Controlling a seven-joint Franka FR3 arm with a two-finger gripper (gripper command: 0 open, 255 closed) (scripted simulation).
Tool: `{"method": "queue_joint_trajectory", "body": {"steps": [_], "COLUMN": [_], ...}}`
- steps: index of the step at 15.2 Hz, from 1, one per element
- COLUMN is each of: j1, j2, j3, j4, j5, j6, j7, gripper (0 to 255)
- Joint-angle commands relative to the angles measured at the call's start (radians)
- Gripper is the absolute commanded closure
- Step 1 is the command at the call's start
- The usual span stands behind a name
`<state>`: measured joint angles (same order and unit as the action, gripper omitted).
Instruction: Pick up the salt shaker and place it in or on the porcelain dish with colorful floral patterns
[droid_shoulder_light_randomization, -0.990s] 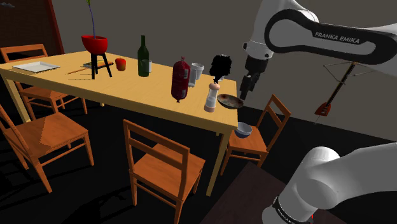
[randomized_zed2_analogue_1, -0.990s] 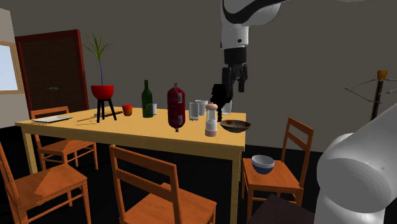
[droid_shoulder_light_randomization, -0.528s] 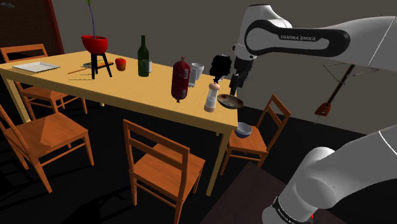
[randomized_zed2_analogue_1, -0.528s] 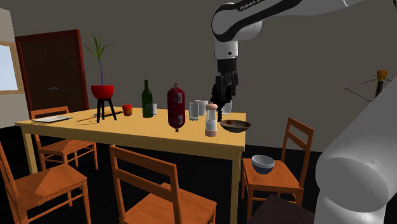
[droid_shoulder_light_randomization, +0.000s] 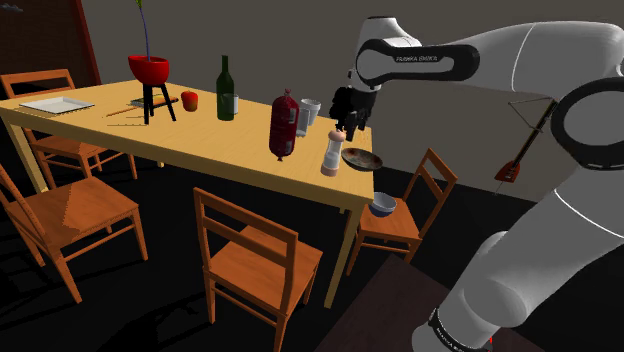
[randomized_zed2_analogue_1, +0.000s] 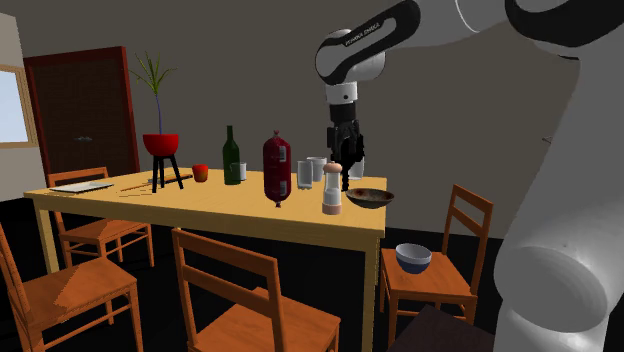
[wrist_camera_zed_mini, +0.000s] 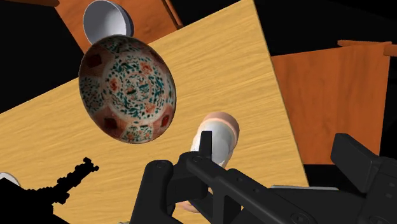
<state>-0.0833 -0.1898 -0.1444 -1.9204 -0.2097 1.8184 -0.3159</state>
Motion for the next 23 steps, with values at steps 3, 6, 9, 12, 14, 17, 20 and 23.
{"method": "queue_joint_trajectory", "body": {"steps": [3, 6, 9, 12, 14, 17, 20, 23], "j1": [-0.015, -0.029, -0.035, -0.039, -0.041, -0.042, -0.042, -0.042], "j2": [0.160, 0.276, 0.301, 0.307, 0.312, 0.314, 0.314, 0.313], "j3": [-0.027, -0.041, -0.045, -0.047, -0.049, -0.049, -0.049, -0.049], "j4": [0.147, 0.268, 0.268, 0.237, 0.217, 0.212, 0.212, 0.212], "j5": [0.016, 0.035, 0.038, 0.038, 0.039, 0.039, 0.039, 0.039], "j6": [0.028, 0.034, 0.060, 0.098, 0.123, 0.130, 0.130, 0.130], "j7": [-0.049, -0.085, -0.091, -0.091, -0.091, -0.091, -0.091, -0.091], "gripper": [0, 0, 0, 0, 0, 0, 0, 255]}}
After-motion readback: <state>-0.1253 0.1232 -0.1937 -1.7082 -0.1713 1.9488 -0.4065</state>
